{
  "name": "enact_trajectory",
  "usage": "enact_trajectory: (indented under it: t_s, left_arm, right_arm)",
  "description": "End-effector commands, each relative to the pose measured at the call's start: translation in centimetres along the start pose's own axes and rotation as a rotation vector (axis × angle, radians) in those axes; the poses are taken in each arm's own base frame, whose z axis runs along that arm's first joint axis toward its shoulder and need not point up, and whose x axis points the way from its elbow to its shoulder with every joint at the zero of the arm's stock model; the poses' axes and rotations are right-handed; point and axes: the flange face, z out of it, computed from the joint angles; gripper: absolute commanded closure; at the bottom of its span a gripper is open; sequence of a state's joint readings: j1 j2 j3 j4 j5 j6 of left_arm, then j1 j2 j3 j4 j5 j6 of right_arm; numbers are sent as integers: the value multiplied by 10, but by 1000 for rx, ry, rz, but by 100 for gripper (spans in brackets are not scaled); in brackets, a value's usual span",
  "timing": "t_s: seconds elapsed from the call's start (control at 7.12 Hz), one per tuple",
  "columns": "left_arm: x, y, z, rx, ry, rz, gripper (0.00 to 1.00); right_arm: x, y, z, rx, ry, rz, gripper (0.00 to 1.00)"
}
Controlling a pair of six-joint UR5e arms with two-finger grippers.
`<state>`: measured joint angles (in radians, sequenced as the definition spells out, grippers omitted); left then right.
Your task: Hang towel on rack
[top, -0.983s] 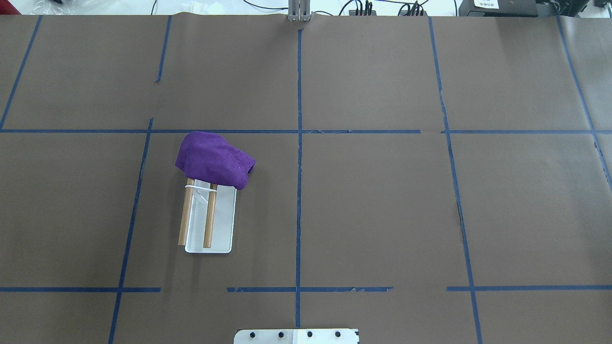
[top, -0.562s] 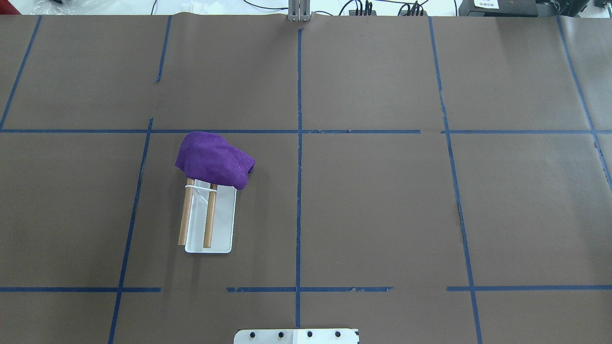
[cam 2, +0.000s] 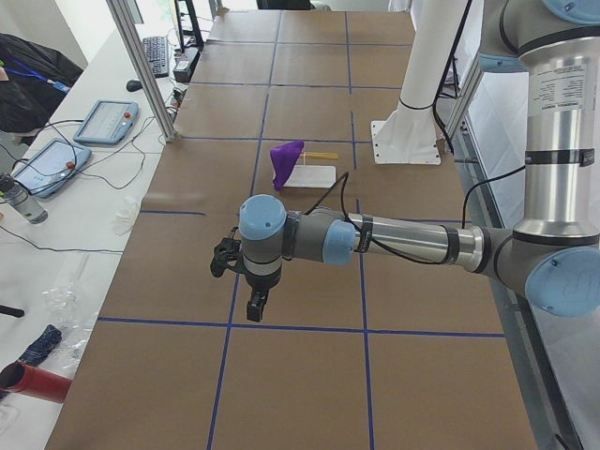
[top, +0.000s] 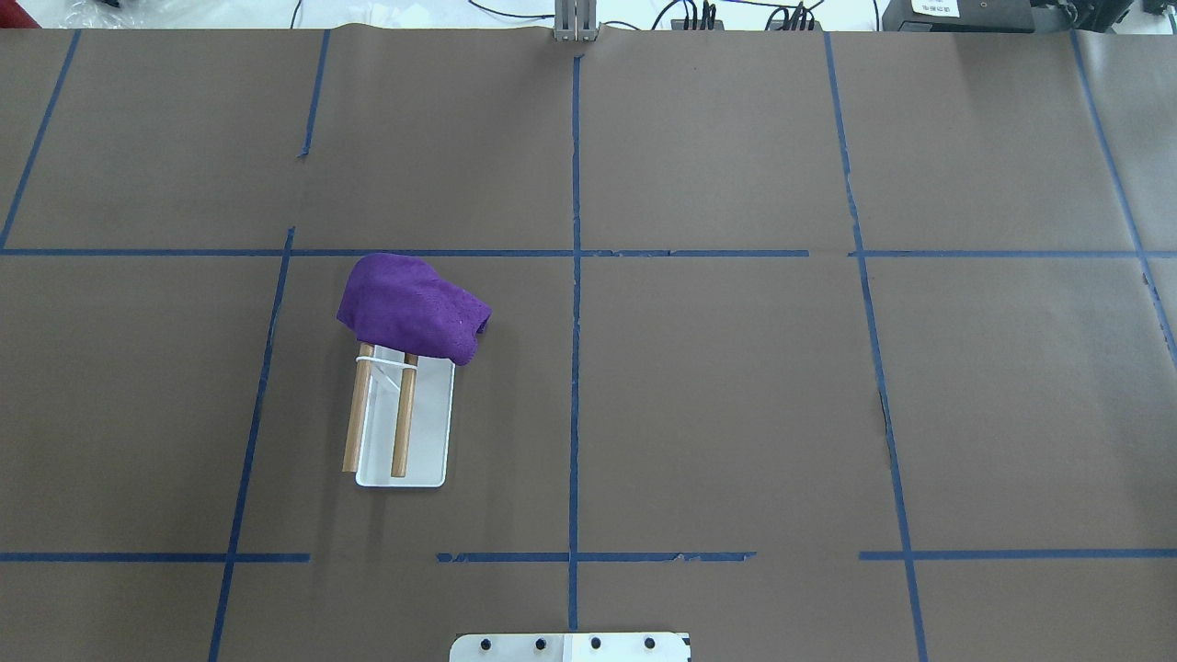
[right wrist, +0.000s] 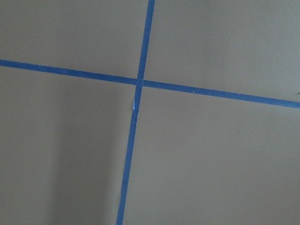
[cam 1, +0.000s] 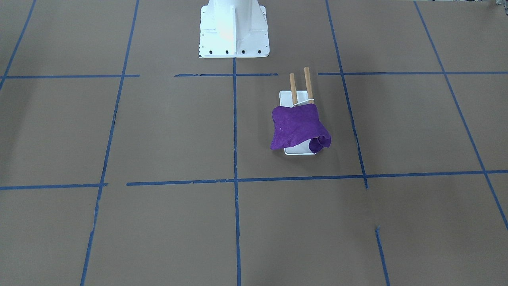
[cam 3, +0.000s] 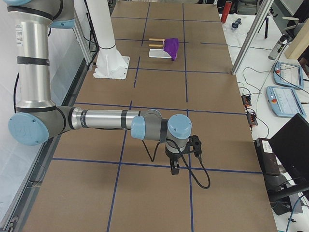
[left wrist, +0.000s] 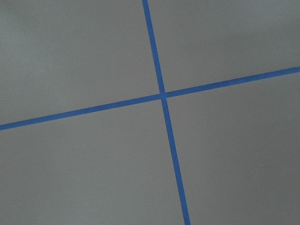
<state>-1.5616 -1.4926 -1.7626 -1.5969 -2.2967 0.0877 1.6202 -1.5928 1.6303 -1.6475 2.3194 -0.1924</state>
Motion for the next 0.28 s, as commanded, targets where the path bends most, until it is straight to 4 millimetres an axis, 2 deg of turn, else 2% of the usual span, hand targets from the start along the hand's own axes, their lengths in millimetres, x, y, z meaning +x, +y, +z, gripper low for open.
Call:
enact_trajectory:
  t_s: [0.0,0.14]
  left_arm:
    - [0,0,0,0,3,1,0]
    - [0,-1,0,0,3,1,0]
  right_arm:
    - [0,0,0,0,0,0,0]
    - [0,0,0,0,0,0,0]
